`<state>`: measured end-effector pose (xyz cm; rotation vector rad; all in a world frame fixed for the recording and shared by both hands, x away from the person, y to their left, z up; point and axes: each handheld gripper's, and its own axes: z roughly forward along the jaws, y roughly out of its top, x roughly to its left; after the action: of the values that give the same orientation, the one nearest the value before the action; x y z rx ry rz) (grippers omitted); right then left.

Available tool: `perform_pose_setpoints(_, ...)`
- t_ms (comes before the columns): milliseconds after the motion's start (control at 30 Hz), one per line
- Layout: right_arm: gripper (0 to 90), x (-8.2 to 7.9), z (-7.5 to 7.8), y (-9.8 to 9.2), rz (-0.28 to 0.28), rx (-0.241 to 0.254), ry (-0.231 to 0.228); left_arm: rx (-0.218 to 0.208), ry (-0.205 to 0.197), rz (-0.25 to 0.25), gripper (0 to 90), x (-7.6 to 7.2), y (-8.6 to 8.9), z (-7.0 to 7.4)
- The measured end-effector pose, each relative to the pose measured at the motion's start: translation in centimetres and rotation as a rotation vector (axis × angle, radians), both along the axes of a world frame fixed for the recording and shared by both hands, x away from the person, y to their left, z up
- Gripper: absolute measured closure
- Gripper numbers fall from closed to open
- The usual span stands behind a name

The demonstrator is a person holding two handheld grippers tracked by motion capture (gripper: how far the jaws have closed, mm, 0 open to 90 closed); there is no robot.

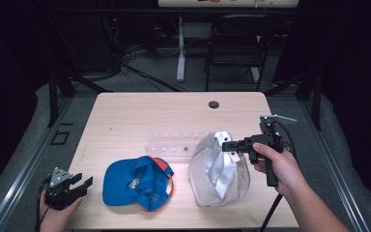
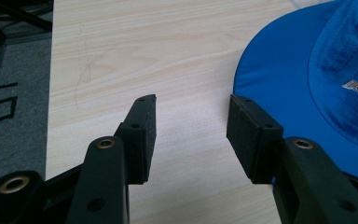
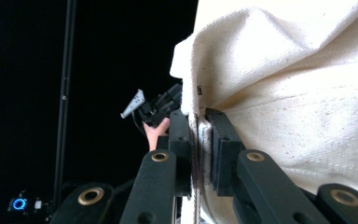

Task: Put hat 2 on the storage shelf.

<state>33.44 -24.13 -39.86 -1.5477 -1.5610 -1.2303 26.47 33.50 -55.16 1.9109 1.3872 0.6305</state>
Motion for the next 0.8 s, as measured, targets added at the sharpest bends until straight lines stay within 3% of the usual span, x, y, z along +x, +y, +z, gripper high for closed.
perform_pose_setpoints(400, 81.7, 0.7, 0.9, -0.9, -0.089, 0.046, -0.002, 0.0, -0.009, -0.009, 52.2, -0.2, -0.2, 0.3)
perform_pose_setpoints(467, 81.7, 0.8, 1.1, -0.8, -0.091, 0.054, -0.01, -0.002, -0.022, -0.006, 52.2, -0.2, -0.3, 0.3)
perform_pose_setpoints(800, 81.7, 1.5, 2.5, 0.3, -0.09, 0.134, -0.036, 0.001, -0.016, -0.01, 52.2, -0.2, -0.4, 0.3)
